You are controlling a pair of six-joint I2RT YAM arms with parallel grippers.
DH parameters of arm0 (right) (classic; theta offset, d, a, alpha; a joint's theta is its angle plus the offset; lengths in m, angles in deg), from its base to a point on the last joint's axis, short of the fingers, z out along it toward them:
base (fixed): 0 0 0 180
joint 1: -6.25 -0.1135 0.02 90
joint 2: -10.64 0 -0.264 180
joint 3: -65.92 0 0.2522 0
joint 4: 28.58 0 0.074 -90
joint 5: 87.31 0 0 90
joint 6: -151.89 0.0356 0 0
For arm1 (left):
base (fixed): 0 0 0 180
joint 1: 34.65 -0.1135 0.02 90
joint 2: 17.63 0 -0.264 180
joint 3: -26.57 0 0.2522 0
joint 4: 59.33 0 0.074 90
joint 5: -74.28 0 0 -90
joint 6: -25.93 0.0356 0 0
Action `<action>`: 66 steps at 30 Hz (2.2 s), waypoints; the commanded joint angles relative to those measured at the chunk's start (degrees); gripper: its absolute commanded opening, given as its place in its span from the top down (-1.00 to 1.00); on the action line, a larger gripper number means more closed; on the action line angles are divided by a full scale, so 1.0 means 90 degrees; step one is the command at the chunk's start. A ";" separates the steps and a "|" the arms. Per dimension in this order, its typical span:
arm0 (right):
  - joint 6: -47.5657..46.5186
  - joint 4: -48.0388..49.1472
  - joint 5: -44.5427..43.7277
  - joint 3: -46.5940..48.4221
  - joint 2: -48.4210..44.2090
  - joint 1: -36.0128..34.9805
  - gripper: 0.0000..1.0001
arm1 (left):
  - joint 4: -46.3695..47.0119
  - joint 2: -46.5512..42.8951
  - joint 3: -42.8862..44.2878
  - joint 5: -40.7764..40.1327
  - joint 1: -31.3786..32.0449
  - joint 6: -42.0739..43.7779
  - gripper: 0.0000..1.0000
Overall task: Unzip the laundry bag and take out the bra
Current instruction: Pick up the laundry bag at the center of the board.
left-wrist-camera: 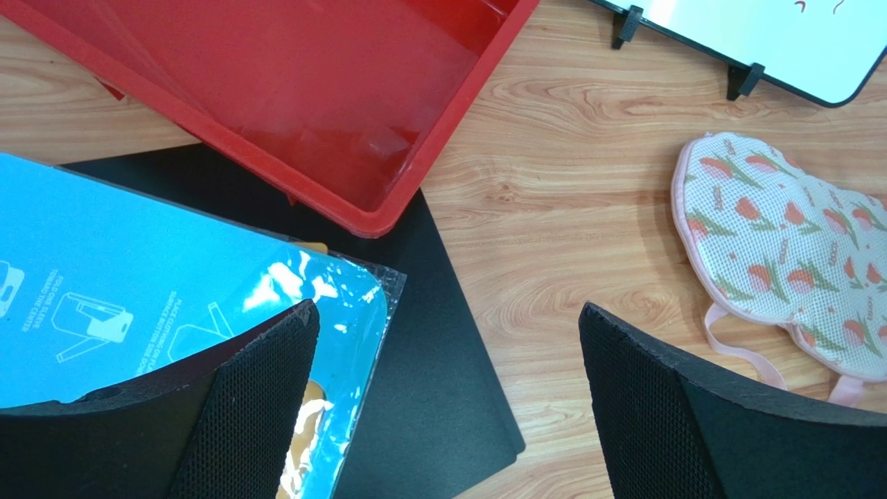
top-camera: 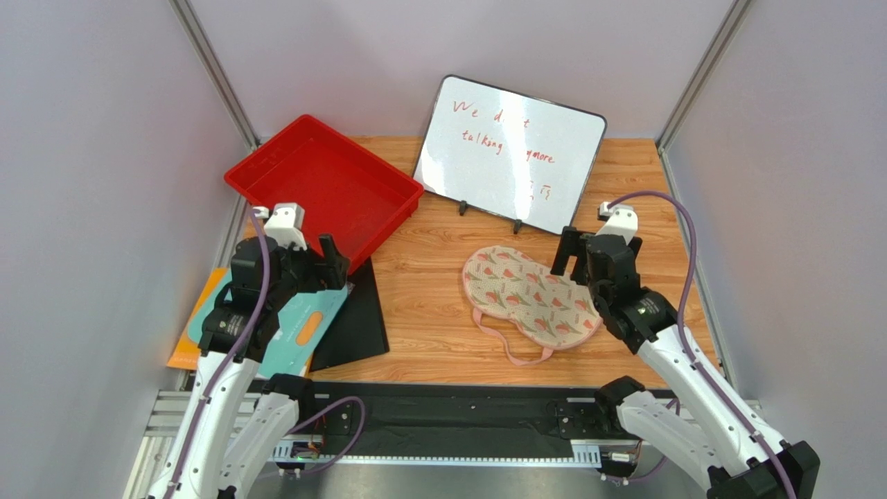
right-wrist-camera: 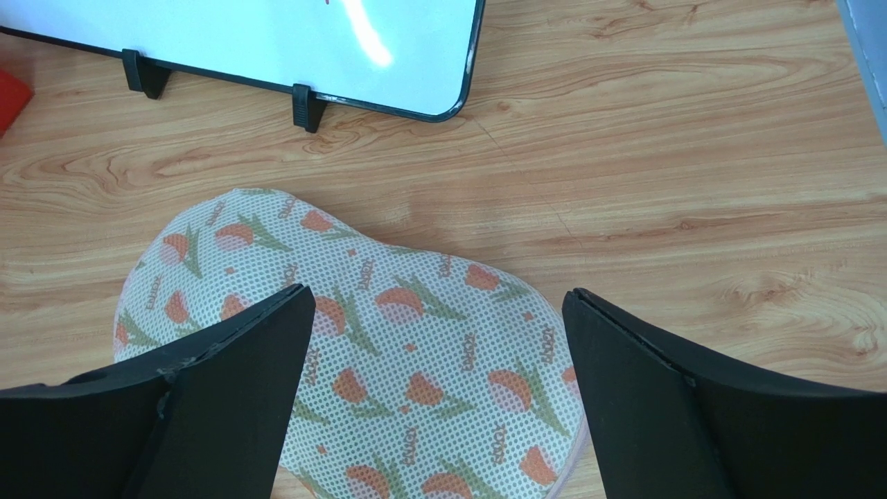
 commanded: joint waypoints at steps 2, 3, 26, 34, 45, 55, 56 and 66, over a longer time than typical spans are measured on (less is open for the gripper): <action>-0.0069 -0.0003 -0.0161 -0.0092 -0.0127 -0.0011 -0.93 | -0.0019 0.0137 0.0006 -0.0329 0.0014 -0.0028 -0.99; -0.0068 -0.0003 -0.0141 -0.0101 -0.0147 -0.0011 -0.93 | -0.0039 0.0186 0.0036 -0.0349 0.0024 -0.0028 -0.99; 0.0498 -0.0012 0.0826 -0.0424 -0.0333 -0.0001 -0.93 | 0.4158 0.5244 0.0416 0.0881 0.3735 -0.2508 -0.94; 0.0557 0.0007 0.0972 -0.0580 -0.0401 -0.0001 -0.93 | 0.5243 0.6562 0.0641 0.1457 0.3725 -0.3035 -0.79; 0.0596 -0.0110 0.1089 -0.0580 -0.0460 -0.0001 -0.91 | 0.5576 0.7481 0.1081 0.1545 0.3725 -0.3280 0.13; 0.0576 -0.0159 0.1197 -0.0648 -0.0294 -0.0001 -0.90 | 0.4279 0.7005 0.1315 0.1194 0.3569 -0.1720 1.00; 0.0576 -0.0149 0.1264 -0.0668 -0.0284 -0.0001 -0.90 | 0.3919 0.6877 0.1296 0.1106 0.3550 -0.1186 1.00; 0.0313 0.0914 0.2768 -0.1127 -0.0196 0.0008 -0.91 | 0.3955 0.4360 -0.0714 0.0587 0.3481 0.0567 1.00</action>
